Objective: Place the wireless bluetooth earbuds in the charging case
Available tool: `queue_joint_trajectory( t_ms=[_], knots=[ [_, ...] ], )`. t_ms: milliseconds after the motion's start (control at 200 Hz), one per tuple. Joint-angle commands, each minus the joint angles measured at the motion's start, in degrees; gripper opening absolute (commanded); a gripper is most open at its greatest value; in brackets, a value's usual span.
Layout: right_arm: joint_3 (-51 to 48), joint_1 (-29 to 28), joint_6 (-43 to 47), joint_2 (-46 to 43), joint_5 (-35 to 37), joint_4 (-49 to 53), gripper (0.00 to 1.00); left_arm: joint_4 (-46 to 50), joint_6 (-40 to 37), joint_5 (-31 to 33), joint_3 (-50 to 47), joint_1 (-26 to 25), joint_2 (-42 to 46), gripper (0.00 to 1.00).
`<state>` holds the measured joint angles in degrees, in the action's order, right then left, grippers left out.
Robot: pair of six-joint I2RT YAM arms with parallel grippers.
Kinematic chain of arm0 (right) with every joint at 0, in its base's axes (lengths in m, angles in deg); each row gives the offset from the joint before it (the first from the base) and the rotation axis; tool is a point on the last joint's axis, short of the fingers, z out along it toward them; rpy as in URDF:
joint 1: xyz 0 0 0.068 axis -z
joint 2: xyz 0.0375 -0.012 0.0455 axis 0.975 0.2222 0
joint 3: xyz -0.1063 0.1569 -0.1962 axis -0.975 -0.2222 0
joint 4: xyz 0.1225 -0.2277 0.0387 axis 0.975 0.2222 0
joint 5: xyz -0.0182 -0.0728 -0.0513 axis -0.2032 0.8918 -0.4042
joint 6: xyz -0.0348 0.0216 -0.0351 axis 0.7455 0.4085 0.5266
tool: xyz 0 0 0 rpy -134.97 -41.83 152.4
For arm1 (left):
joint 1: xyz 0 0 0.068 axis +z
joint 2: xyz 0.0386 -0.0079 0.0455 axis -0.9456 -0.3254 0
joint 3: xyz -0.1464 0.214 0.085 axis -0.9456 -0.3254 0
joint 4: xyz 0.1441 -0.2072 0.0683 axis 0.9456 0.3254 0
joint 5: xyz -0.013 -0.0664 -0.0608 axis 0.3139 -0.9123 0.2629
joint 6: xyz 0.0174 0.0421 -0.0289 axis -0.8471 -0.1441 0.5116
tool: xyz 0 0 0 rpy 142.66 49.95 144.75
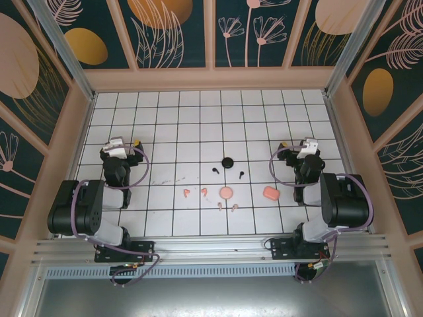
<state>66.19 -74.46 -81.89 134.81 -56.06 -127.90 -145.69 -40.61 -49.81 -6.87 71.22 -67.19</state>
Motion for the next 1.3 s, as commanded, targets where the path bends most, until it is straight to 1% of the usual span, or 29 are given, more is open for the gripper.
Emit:
queue_joint_trajectory(
  t_ms=[0,125,235,305,435,561,611,651,761,846,906,961,1071,1176,1296],
  knots=[
    [3.7,0.1,-1.9,-6.0,4.9,7.7,0.99,8.2,1.3,2.7,4.3,-0.3,4.0,0.97],
    [8.4,0.1,-5.6,-12.4,8.2,21.4,0.99,17.7,0.9,3.6,7.9,-0.3,8.4,0.96],
    [13.1,0.4,-14.8,-17.9,11.7,33.9,0.99,24.0,1.4,2.7,10.4,-0.3,13.3,0.98],
    [17.0,0.7,-19.2,-20.3,13.8,43.0,0.99,27.2,3.6,1.6,11.7,-0.3,16.5,0.98],
    [21.3,0.9,-19.4,-22.5,8.7,50.9,0.99,30.4,12.8,-2.1,13.0,-0.4,22.7,0.99],
    [25.3,-0.4,-19.0,-23.7,2.8,59.3,0.98,40.1,22.2,-6.8,18.0,-0.4,25.5,0.99],
    [26.9,-1.8,-18.9,-24.0,2.7,63.4,0.98,43.1,25.7,-8.8,19.5,-0.4,26.0,0.99],
    [28.2,-3.2,-18.2,-24.0,2.3,66.6,0.95,44.5,27.9,-11.2,20.1,-0.4,26.3,0.99],
    [32.4,-7.5,-18.8,-23.3,2.3,76.2,0.91,45.2,33.3,-17.2,20.2,-0.5,26.6,0.99],
    [33.8,-12.1,-21.1,-23.1,2.3,82.0,0.89,45.5,36.4,-19.8,19.7,-0.8,26.3,0.99],
    [34.1,-15.7,-23.2,-22.7,2.4,85.2,0.87,46.4,37.5,-20.5,19.5,-1.5,26.0,0.99],
    [34.3,-18.8,-26.1,-22.1,4.0,88.5,0.86,47.4,37.9,-21.0,19.4,-2.1,25.7,0.99],
    [33.9,-23.5,-32.3,-21.0,6.1,93.7,0.84,48.5,38.8,-22.8,19.4,-3.6,24.3,0.99],
    [32.7,-28.5,-38.2,-20.3,6.3,94.7,0.84,49.0,39.9,-23.8,19.5,-5.5,22.2,0.99],
    [33.7,-36.0,-42.3,-16.9,8.2,95.6,0.84,50.4,39.8,-24.4,20.6,-7.1,18.6,0.99]
  ],
)
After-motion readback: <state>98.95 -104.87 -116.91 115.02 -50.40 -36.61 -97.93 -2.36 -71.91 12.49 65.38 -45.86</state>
